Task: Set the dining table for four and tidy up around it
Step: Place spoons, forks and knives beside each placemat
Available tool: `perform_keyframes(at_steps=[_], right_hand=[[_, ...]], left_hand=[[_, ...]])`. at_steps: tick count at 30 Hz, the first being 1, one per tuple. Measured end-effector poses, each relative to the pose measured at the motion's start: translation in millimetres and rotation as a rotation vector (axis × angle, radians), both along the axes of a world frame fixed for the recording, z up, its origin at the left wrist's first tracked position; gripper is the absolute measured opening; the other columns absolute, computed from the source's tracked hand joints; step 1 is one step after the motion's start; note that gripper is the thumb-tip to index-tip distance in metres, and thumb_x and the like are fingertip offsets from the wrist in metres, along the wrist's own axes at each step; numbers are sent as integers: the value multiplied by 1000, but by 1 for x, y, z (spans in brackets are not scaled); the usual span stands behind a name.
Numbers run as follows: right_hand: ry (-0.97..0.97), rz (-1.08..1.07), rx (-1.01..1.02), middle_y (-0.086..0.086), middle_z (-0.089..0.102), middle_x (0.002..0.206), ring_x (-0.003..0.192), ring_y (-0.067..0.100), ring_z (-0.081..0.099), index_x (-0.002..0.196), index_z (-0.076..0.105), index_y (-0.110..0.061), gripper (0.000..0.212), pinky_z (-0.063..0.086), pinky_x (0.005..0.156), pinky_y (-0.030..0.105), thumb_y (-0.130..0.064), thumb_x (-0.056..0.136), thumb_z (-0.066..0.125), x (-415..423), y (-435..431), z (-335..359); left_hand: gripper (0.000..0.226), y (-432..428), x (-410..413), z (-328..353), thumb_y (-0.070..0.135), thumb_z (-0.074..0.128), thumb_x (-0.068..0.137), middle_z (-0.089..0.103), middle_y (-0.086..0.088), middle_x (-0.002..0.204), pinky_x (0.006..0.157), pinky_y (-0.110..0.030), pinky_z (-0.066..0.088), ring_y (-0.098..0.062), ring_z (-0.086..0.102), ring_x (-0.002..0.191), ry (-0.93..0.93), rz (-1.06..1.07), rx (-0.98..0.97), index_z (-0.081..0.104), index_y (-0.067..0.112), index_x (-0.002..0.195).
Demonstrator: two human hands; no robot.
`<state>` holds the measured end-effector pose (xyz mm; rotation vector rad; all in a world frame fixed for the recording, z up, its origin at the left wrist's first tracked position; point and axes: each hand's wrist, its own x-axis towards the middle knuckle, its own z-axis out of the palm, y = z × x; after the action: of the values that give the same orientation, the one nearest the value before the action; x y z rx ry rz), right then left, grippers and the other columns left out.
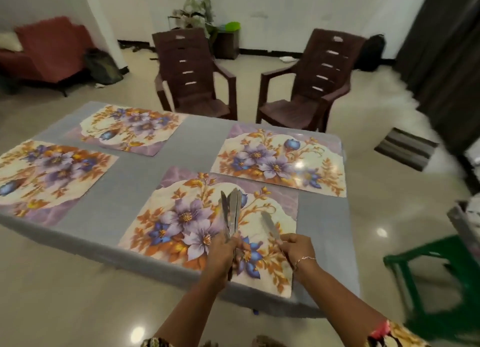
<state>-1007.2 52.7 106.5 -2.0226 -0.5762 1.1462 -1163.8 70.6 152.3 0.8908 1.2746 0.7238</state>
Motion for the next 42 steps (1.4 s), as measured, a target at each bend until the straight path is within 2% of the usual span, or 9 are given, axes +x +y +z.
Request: perform_keyframes(at_steps=[4, 8, 14, 18, 23, 28, 33, 39, 42], right_hand=[[-19, -159, -19, 11, 67, 96, 82, 22, 58, 98, 70, -4, 16, 49, 81, 30, -6, 83, 65, -18, 4, 2], [-6, -337, -17, 11, 65, 95, 87, 26, 60, 98, 69, -4, 15, 51, 90, 36, -9, 84, 65, -36, 13, -4], [47, -475, 9, 22, 68, 93, 82, 37, 65, 76, 61, -15, 14, 54, 83, 50, -3, 84, 61, -49, 15, -11], [-165, -472, -30, 13, 63, 87, 70, 23, 58, 86, 55, -9, 8, 49, 65, 26, -1, 84, 56, -54, 16, -2], [-408, -302, -122, 15, 60, 113, 106, 31, 56, 111, 55, -4, 21, 44, 87, 30, -5, 91, 49, -63, 24, -4], [-555, -173, -204, 17, 50, 122, 113, 33, 52, 123, 50, -8, 33, 41, 93, 33, -2, 90, 47, -70, 28, -10], [-764, -8, -300, 14, 48, 127, 117, 29, 47, 128, 47, -10, 34, 39, 95, 30, -15, 95, 44, -73, 26, -12], [-942, 193, -335, 9, 40, 142, 128, 23, 40, 139, 36, -15, 50, 35, 105, 26, -34, 94, 48, -74, 17, -20], [-946, 358, -321, 11, 17, 154, 141, 31, 19, 145, 24, -15, 64, 22, 114, 35, -37, 92, 51, -83, 10, -30]], left_hand=[[23, 38, -12, -12, 16, 43, 99, 62, -18, 85, 60, -26, 56, -16, 59, 65, 131, -189, -8, 59, 4, 89], [25, 53, -25, -16, 15, 41, 100, 55, -3, 63, 39, -13, 36, -9, 44, 47, 137, -309, 21, 56, 7, 81], [18, 60, -47, -30, 14, 43, 99, 58, -3, 65, 39, -14, 37, -8, 49, 48, 54, -416, 0, 55, 1, 102], [21, 65, -57, -37, 11, 37, 101, 51, 3, 44, 32, -14, 26, -2, 35, 31, 24, -478, -23, 52, -4, 97], [20, 74, -64, -43, 12, 37, 101, 53, -16, 70, 34, -15, 27, -5, 36, 37, 39, -502, -28, 53, 0, 100], [17, 78, -68, -44, 9, 40, 99, 57, -5, 56, 31, -14, 28, -4, 38, 32, 15, -501, -40, 55, 0, 101], [17, 80, -76, -47, 14, 42, 100, 57, 2, 51, 34, -14, 30, -5, 40, 37, 0, -511, -32, 57, 6, 101], [16, 84, -76, -55, 17, 46, 98, 59, -11, 71, 42, -19, 36, -13, 46, 52, 58, -499, -54, 56, 8, 108], [22, 85, -75, -59, 19, 45, 99, 58, -11, 72, 41, -18, 36, -13, 46, 51, 74, -500, -31, 56, 5, 110]])
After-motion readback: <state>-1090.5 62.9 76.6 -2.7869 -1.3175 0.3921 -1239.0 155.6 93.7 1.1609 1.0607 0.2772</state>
